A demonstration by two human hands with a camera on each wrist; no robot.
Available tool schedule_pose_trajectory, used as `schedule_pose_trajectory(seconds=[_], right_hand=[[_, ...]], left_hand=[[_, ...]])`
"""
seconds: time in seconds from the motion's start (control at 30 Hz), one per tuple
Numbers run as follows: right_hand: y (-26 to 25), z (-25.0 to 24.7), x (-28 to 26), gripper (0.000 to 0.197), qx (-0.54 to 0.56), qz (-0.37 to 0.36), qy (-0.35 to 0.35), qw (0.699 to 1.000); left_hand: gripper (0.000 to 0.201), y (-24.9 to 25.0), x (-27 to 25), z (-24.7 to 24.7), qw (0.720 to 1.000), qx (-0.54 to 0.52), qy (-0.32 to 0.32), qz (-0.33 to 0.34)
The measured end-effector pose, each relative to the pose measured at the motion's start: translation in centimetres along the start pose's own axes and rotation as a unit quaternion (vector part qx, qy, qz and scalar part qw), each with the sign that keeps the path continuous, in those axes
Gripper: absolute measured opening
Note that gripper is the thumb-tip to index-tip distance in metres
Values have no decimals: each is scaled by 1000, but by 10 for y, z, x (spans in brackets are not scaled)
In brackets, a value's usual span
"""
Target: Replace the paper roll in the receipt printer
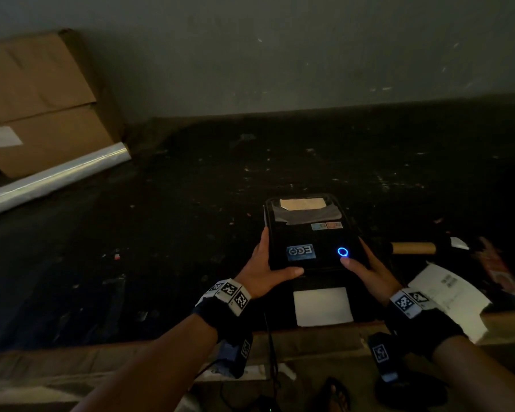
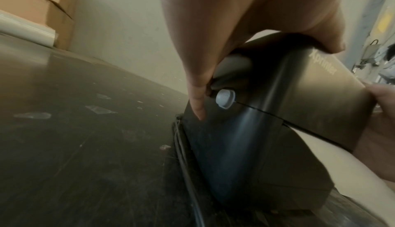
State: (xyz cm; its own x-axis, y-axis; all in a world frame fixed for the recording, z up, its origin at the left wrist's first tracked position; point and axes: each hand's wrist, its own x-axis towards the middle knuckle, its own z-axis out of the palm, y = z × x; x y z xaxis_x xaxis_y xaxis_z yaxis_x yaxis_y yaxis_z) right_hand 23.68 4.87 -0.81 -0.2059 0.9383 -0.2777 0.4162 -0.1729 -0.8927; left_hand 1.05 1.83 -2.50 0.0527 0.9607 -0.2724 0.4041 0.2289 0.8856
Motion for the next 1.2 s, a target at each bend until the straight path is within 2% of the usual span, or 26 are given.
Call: schedule_pose_trajectory(seconds=[0.2, 0.4, 0.8, 1.2], right_hand=[[2, 0, 2, 69, 8, 19, 6, 1000], [9, -1, 6, 66, 31, 6, 6, 999], [18, -3, 13, 82, 7, 20, -9, 1000], [-4, -5, -2, 66, 7, 35, -16, 999]], left_hand=[[117, -5, 3, 1, 1000, 3, 4, 2], [119, -6, 4, 1, 1000, -1, 5, 3], [120, -5, 3, -1, 1000, -1, -6, 3], [114, -7, 5, -2, 1000, -17, -7, 23]])
